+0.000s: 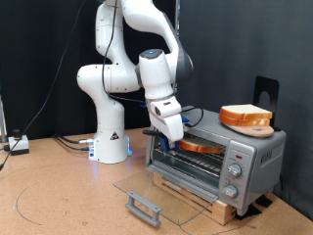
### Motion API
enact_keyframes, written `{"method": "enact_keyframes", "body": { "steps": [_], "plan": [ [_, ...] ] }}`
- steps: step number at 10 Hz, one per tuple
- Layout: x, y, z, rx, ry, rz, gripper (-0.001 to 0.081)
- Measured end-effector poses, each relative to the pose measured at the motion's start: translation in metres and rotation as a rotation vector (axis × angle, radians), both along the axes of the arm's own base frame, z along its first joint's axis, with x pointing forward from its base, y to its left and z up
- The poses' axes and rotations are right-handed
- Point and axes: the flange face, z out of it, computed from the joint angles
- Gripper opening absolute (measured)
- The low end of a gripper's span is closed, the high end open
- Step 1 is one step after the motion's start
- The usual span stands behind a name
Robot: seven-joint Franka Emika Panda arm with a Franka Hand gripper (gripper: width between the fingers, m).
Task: Make a piece of toast with the oven
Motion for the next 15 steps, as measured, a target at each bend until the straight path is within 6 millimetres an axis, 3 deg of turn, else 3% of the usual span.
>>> {"method": "enact_keyframes", "body": {
  "steps": [4,8,11,15],
  "plan": [
    [0.004,-0.001,0.019,-0.083,-0.096,0.059,0.0392],
    [0.008,-0.028,0.035,-0.136,-0.111,0.057,0.0391],
    [0.011,-0.048,0.037,-0.188,-0.088,0.07,0.0391],
    [0.011,-0.059,0.036,-0.205,-0.086,0.093,0.0391]
  ]
}}
